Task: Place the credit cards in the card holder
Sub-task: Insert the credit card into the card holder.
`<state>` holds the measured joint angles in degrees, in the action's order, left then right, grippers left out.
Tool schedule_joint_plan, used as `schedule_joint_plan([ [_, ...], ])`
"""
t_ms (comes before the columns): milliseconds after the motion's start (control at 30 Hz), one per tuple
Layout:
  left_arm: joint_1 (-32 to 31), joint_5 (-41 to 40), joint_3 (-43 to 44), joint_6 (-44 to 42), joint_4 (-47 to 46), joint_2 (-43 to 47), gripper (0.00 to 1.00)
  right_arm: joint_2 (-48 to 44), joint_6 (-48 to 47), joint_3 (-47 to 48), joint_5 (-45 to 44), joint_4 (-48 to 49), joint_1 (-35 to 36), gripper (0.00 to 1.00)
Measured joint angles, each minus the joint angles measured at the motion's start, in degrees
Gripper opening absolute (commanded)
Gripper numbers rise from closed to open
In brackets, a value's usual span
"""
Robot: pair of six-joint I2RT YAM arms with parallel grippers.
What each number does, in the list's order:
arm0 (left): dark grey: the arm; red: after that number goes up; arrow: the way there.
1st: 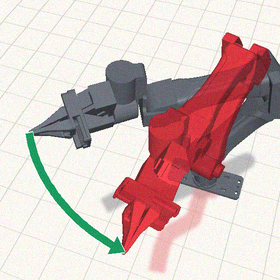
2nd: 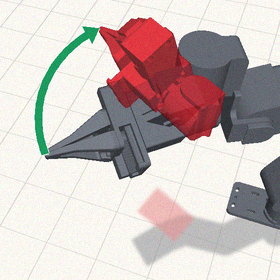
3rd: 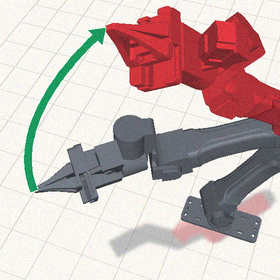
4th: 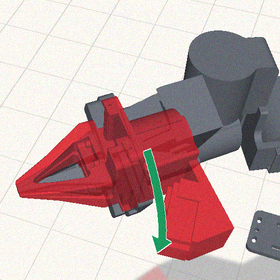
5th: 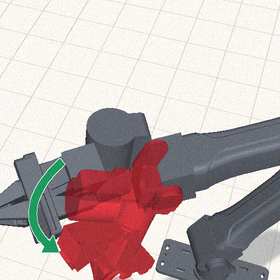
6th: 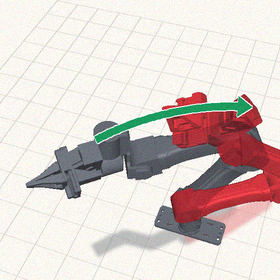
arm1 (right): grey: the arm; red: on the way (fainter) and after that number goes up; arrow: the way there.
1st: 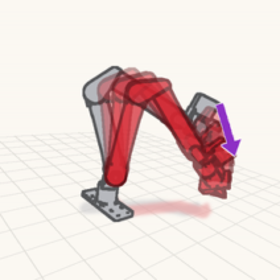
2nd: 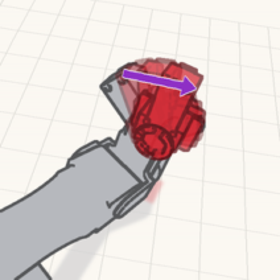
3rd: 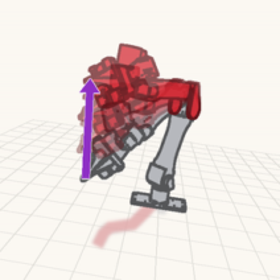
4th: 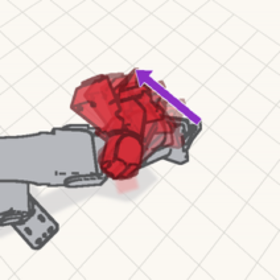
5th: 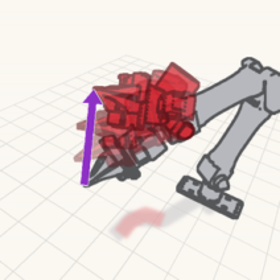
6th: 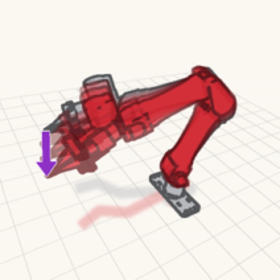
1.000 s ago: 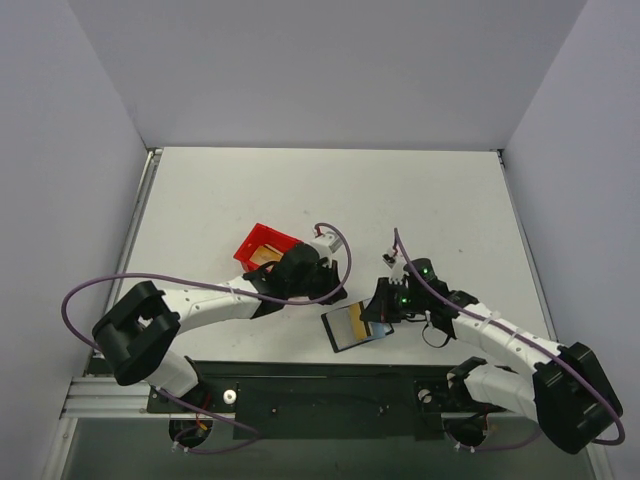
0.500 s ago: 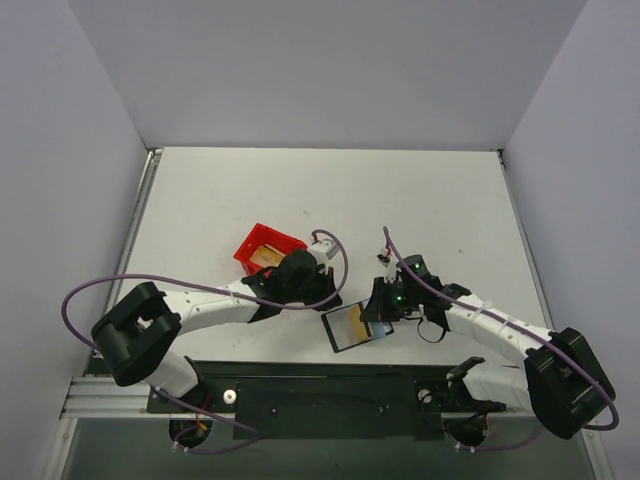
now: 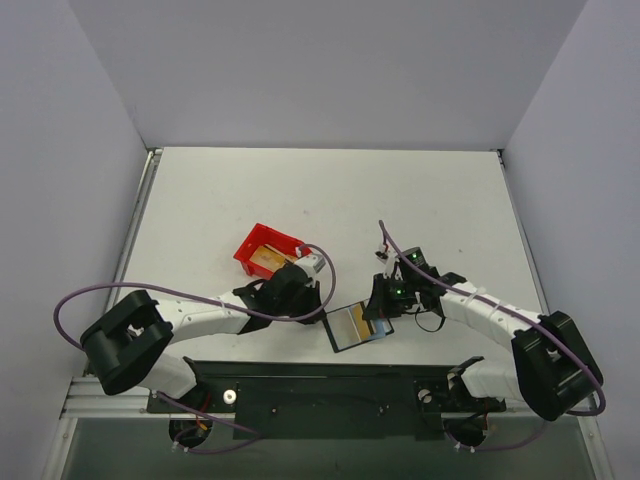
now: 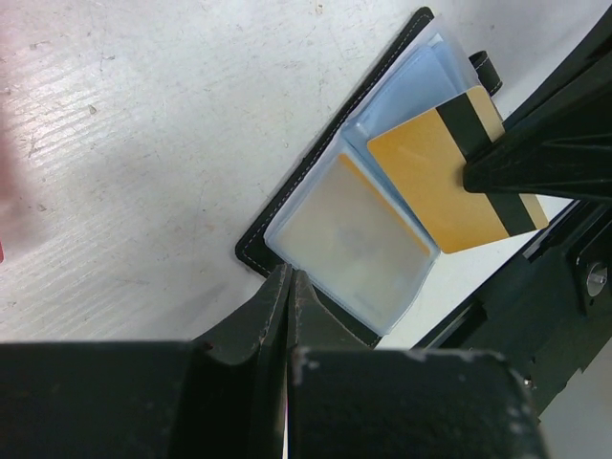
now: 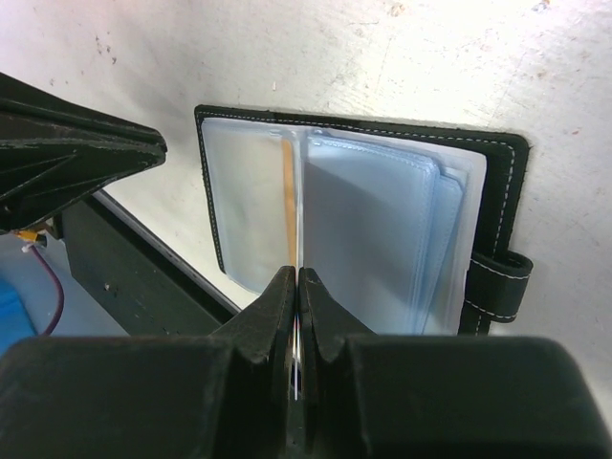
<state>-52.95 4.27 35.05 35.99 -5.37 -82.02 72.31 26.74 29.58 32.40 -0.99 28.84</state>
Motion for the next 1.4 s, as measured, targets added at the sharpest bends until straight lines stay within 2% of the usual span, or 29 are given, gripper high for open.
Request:
schedule_joint_plan([
  [233, -0.6, 0.1, 0.0, 0.9, -0.2, -0.7, 0.0, 1.0, 0.0, 0.0, 1.8, 0.5, 0.0, 0.0],
  [267, -0.8, 0.1, 0.0, 0.9, -0.2, -0.9, 0.04, 1.3, 0.1, 0.0, 2.1, 0.8, 0.0, 0.0],
  [300, -1.0, 0.1, 0.0, 1.0, -0.3, -1.1, 0.17, 1.6, 0.1, 0.0, 2.4, 1.2, 0.0, 0.0],
  [333, -1.2, 0.1, 0.0, 1.2, -0.3, -1.2, 0.2, 1.9, 0.2, 0.0, 2.6, 1.4, 0.0, 0.0],
  [367, -1.3, 0.0, 0.0, 1.3, -0.3, -1.3, 0.33, 2.2, 0.2, 0.0, 2.8, 1.7, 0.0, 0.0],
  [400, -1.4, 0.0, 0.0, 1.4, -0.3, -1.3, 0.39, 2.5, 0.2, 0.0, 3.0, 1.9, 0.0, 0.0],
  [433, -1.4, 0.0, 0.0, 1.2, -0.3, -1.3, 0.42, 2.6, 0.3, 0.0, 3.0, 2.1, 0.0, 0.0],
  [533, -1.5, -0.7, 0.0, 1.7, -0.2, -1.3, 0.42, 2.6, 0.4, 0.0, 3.3, 2.4, 0.0, 0.0],
  [633, -1.5, -1.0, 0.0, 1.7, -0.2, -1.2, 0.34, 2.6, 0.4, 0.0, 3.5, 2.6, 0.0, 0.0],
  [700, -1.5, -1.0, 0.0, 1.9, -0.2, -1.3, 0.24, 2.6, 0.4, 0.0, 3.5, 2.6, 0.0, 0.0],
  [733, -1.5, -1.0, 0.0, 1.9, -0.2, -1.3, 0.15, 2.6, 0.3, 0.0, 3.4, 2.5, 0.0, 0.0],
  [833, -1.5, -0.9, 0.0, 2.0, -0.4, -1.5, 0.01, 2.6, 0.2, 0.0, 3.1, 2.5, 0.0, 0.0],
  [1400, -1.8, -0.2, 0.0, 2.0, -0.5, -2.4, 0.0, 2.6, -0.7, 0.0, 1.3, 1.0, 0.0, 0.0],
])
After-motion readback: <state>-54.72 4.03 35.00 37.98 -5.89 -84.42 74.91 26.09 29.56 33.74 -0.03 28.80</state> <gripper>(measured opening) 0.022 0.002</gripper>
